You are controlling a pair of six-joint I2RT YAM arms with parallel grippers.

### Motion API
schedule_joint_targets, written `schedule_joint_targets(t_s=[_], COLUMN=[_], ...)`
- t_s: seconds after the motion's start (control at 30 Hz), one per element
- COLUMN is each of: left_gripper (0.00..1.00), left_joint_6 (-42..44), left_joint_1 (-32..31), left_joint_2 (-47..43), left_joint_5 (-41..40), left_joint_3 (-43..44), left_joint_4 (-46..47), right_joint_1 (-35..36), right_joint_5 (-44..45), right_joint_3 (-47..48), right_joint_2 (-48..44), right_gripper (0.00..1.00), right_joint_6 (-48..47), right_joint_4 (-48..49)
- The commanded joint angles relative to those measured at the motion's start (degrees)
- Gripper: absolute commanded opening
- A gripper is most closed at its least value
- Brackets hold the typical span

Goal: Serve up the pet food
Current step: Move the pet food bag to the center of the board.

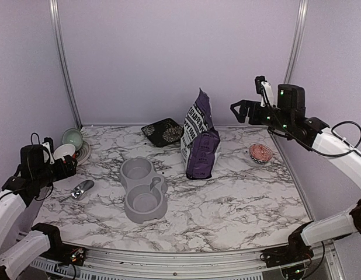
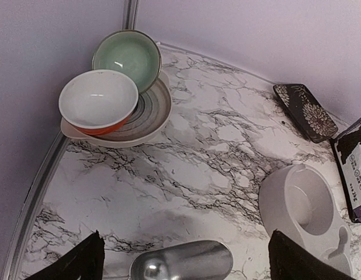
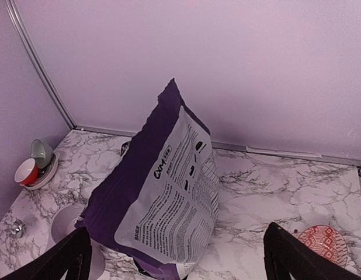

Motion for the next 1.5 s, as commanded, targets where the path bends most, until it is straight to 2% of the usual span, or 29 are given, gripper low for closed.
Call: schedule_joint_targets(t_s=[0.0,0.4,0.6,0.9,1.07,1.23,1.47], left_gripper=[0.99,0.99,0.99,0.99,0.99,0.99,0.99], left_joint_6=[0.6,-1.82,-1.16,-1.36,-1.46,-1.54,-1.64], left_joint_1=[-0.02,0.02,0.02,-0.04,-0.04,-0.12,-0.17], left_joint_2=[1.18,6.73,9.65,6.44,5.32,5.05,5.63], left_joint_5=[0.64,1.83,2.98,1.44,1.06,0.32,-0.29], left_joint_3=[1.45,3.7,4.84,4.33,4.32,4.32,4.49], left_joint_4=[-1.74,-3.8,-4.81,-5.17,-5.24,-5.39,-5.57], right_joint_1=[6.34,18.96,20.27,20.38,20.37,20.38,20.39], right_joint_5=[6.71,18.82,22.91,23.63,24.32,23.29,19.74], right_joint_3=[7.72,15.85,15.97,14.61,14.32,14.33,13.56], right_joint_2=[4.63,13.38,17.07,20.85,22.97,23.41,22.45], right_gripper=[1.0,1.0,1.0,0.94,0.82,0.57,0.17], right_joint_6=[1.78,3.54,3.96,2.29,0.47,-1.91,-2.66], right_joint_4=[-6.74,-10.62,-10.98,-7.15,-5.07,-2.63,-1.55])
